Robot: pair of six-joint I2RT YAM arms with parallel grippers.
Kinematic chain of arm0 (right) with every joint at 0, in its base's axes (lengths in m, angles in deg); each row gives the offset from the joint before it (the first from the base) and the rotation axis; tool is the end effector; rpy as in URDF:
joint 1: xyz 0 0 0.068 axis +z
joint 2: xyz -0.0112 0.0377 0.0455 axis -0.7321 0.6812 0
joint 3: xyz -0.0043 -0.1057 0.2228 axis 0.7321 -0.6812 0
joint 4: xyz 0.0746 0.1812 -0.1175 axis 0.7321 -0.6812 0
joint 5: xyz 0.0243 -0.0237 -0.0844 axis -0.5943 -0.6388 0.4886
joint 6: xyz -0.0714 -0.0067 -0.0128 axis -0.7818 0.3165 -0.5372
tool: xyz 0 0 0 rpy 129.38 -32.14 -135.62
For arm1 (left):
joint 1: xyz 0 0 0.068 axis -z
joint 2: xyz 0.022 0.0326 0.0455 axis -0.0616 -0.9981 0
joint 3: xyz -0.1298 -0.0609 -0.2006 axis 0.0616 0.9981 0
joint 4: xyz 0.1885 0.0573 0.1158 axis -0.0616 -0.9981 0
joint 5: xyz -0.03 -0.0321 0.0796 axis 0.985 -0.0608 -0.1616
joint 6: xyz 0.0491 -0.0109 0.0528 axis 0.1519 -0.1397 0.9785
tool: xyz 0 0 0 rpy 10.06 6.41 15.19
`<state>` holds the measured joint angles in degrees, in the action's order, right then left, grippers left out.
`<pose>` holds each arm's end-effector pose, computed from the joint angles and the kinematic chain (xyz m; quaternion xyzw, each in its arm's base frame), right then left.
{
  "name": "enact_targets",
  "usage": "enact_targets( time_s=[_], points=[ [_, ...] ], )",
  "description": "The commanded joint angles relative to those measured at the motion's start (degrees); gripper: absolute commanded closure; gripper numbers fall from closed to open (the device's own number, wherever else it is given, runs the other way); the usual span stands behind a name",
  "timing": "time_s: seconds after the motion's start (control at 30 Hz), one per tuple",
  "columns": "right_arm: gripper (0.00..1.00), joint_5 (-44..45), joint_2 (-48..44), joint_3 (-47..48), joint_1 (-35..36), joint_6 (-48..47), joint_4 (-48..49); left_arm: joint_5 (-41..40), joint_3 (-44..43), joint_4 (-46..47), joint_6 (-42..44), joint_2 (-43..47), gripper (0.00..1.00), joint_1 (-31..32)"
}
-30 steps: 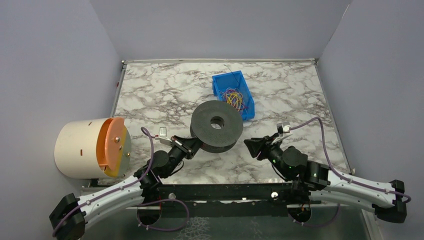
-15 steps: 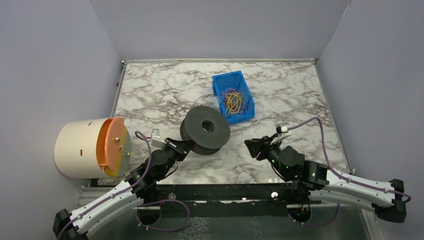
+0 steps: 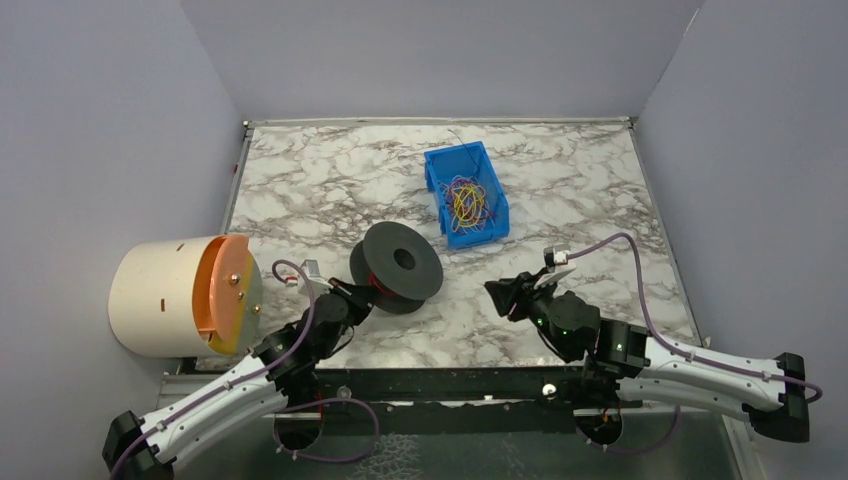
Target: Wrap the cables
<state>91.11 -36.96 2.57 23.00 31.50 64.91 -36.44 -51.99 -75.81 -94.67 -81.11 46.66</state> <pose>0.0889 0.1328 0.2385 -0.0288 0.7735 0.2959 0.5597 0.1096 -0.0855 0.1659 -0.3133 0.7625 -0.3734 0.4255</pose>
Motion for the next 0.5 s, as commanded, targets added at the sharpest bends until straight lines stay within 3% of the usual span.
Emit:
enact_targets(
  time_s=[0.0, 0.13, 0.47],
  points=[
    [0.6, -0.8, 0.4, -0.1, -0.1, 1.5, 1.5, -0.3, 2.0, 10.1, -2.8, -3.6, 1.0, -0.2],
    [0.6, -1.4, 0.9, -0.6, -0.2, 2.5, 1.6, 0.8, 3.0, 13.2, -4.1, -8.1, 1.0, -0.4],
    [0.6, -2.2, 2.4, -1.6, -0.1, 3.3, 3.2, 4.8, 3.7, 17.4, -5.0, -16.0, 0.72, -2.7]
  ],
)
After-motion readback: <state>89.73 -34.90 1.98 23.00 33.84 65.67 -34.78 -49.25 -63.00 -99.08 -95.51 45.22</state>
